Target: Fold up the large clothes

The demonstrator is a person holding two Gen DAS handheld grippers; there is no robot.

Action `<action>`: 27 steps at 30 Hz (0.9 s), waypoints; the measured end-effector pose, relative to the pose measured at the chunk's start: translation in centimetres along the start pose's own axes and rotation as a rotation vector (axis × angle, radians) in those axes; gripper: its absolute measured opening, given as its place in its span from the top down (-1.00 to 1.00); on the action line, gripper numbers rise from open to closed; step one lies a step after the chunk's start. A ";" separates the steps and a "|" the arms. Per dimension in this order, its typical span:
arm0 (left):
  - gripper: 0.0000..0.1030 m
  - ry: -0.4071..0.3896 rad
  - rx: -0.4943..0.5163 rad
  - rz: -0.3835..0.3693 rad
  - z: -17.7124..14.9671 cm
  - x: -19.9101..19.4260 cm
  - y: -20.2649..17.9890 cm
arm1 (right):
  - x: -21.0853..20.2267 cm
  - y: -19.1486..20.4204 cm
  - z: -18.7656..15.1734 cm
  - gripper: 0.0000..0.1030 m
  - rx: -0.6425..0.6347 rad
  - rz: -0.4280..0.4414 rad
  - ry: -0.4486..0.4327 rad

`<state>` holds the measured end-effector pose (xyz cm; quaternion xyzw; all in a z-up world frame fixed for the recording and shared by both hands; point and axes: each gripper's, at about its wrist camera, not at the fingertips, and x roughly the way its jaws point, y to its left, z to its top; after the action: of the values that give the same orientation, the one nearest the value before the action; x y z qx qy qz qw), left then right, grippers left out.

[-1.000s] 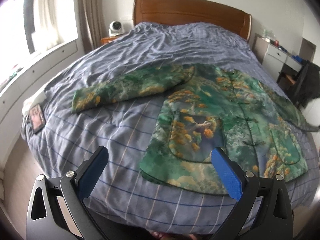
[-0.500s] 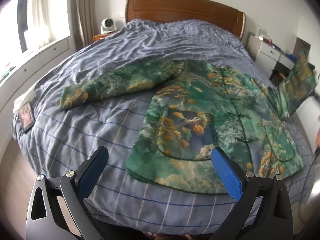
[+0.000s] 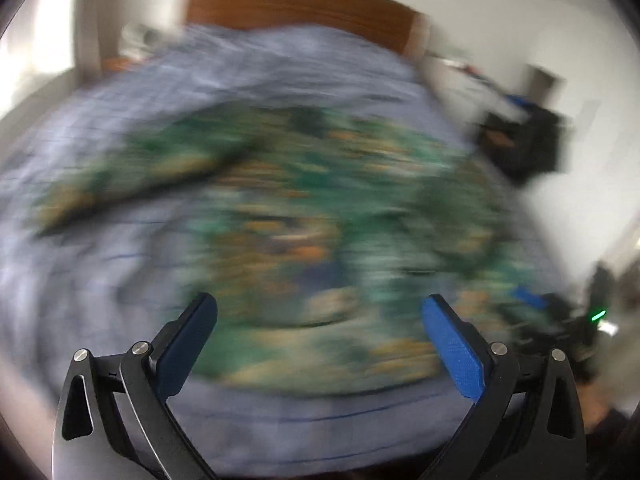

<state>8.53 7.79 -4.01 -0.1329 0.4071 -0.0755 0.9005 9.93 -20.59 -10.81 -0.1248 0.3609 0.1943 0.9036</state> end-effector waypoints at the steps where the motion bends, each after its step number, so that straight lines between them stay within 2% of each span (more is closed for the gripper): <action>1: -0.99 0.042 0.015 -0.125 1.2 1.9 -1.4 | -1.3 -0.4 -0.6 -0.12 0.012 -0.019 -0.020; 2: -0.99 0.066 0.025 -0.192 1.9 3.4 -2.5 | -2.5 -0.7 -1.0 -0.12 0.029 -0.035 -0.036; 4: -0.99 0.109 0.047 -0.277 3.3 6.8 -4.9 | -4.2 -2.0 -1.0 -0.13 0.068 -0.057 -0.054; 6: -0.98 0.178 0.065 -0.322 4.7 11.2 -7.2 | -6.0 -3.2 -1.6 -0.13 0.120 -0.085 -0.080; 8: -0.96 0.257 0.044 -0.316 5.7 15.8 -8.6 | -7.0 -3.8 -1.6 -0.13 0.165 -0.096 -0.104; 9: -0.90 0.292 0.031 -0.300 6.0 17.8 -9.0 | -7.3 -4.0 -1.5 -0.13 0.178 -0.097 -0.108; 10: -0.79 0.320 0.014 -0.269 6.3 19.5 -9.2 | -7.5 -4.1 -1.4 -0.13 0.193 -0.099 -0.115; 12: -0.39 0.376 -0.025 -0.216 6.3 22.4 -9.1 | -8.6 -4.3 -1.9 -0.13 0.214 -0.095 -0.133; 13: -0.26 0.396 -0.047 -0.189 6.3 23.6 -8.9 | -9.0 -4.4 -2.0 -0.13 0.217 -0.095 -0.139; 15: 0.47 0.404 -0.067 -0.144 6.2 24.5 -8.9 | -9.4 -4.2 -2.4 -0.13 0.219 -0.094 -0.148; 17: 0.71 0.389 -0.110 -0.134 6.4 24.0 -8.5 | -9.7 -4.2 -3.0 -0.13 0.225 -0.098 -0.154; 21: 0.79 0.352 -0.101 -0.103 7.9 21.2 -9.0 | -9.6 -4.7 -4.2 -0.13 0.270 -0.105 -0.149; 24: 0.86 0.358 -0.038 -0.108 10.2 20.2 -10.0 | -9.5 -5.3 -4.7 -0.13 0.317 -0.105 -0.149; 27: 0.86 0.337 0.061 -0.064 12.2 19.9 -11.3 | -9.3 -5.7 -4.9 -0.13 0.328 -0.114 -0.148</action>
<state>30.45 -5.66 -7.10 -0.1040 0.5456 -0.1375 0.8201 3.33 -29.85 -7.28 0.0185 0.3126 0.0903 0.9454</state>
